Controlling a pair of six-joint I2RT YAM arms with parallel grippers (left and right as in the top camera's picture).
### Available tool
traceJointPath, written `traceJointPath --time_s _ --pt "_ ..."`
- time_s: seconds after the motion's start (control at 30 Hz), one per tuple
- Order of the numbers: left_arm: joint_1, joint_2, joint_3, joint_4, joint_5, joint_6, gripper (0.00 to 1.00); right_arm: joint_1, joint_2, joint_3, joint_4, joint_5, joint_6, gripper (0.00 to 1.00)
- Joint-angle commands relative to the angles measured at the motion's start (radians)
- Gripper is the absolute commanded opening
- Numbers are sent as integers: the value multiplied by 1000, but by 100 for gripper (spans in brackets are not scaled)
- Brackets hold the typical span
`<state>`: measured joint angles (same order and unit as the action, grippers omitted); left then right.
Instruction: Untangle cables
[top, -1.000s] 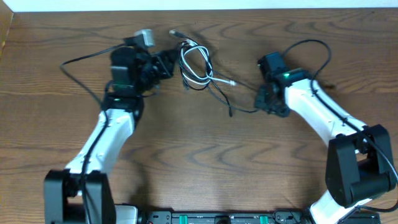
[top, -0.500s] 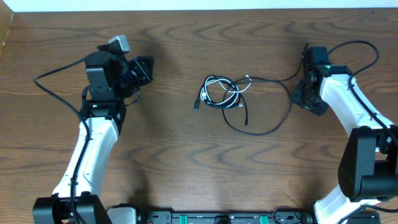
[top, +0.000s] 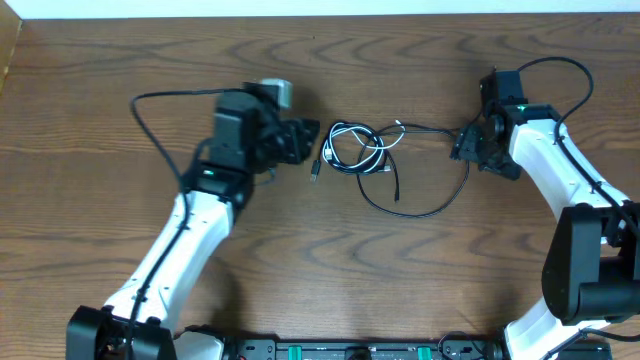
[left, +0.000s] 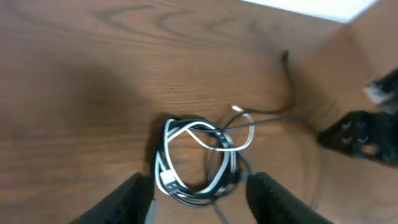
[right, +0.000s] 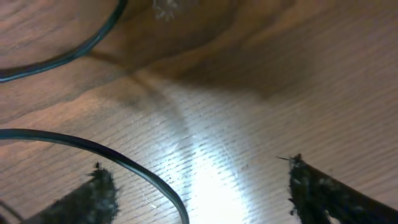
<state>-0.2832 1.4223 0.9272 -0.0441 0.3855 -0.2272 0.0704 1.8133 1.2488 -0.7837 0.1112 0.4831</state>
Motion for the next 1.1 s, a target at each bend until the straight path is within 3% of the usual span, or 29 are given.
traceJointPath --time_s 0.0,0.13,0.43,0.67,0.93,1.07 --pt "-97 49 10 13 -268 163 66 -4 -40 0 6 10 -49 89" --pt "-134 122 16 58 -274 217 74 -4 -108 0 -10 9 -55 92" --pt "-132 333 136 76 -275 316 74 -3 -272 0 -77 10 -55 92" --pt "-132 472 179 162 -274 327 61 -3 -310 -1 -100 9 -55 92" --pt "-132 535 179 154 -274 326 60 -3 -310 -1 -103 3 -54 92" --pt "-132 560 179 151 -275 320 26 -3 -310 -1 -103 -38 -55 91"
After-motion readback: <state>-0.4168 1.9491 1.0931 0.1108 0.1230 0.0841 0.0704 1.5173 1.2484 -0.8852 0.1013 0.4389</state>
